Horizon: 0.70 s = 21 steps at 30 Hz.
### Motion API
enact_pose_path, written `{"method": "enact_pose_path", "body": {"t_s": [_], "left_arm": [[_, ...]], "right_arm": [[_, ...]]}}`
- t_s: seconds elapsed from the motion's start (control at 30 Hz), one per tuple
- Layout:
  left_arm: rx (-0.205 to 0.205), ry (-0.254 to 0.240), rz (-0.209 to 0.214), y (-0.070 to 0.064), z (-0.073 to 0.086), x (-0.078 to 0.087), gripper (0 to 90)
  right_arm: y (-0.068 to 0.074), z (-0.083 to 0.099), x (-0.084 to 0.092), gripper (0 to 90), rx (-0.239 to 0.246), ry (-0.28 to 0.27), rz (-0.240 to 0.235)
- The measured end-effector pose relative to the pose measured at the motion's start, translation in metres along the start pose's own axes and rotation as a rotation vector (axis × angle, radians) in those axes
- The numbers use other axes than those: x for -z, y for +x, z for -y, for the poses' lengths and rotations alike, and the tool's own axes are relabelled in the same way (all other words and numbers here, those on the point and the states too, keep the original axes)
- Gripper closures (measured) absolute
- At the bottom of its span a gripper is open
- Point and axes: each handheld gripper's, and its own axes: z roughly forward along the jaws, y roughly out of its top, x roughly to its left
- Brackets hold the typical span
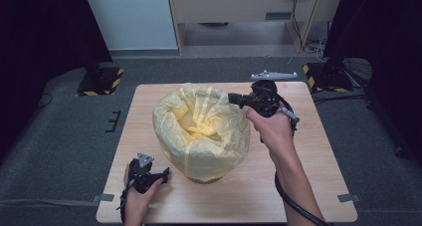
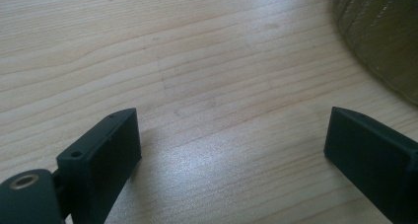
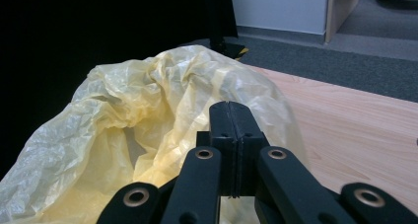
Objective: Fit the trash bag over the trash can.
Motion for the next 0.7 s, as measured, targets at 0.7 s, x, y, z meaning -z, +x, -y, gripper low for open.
{"method": "enact_pose_path", "body": {"t_s": [0.7], "left_arm": [[0.001, 0.000, 0.002, -0.001, 0.000, 0.000, 6.6]], "right_arm": [[-0.051, 0.036, 0.027, 73.5, -0.063, -0.032, 0.221]]}}
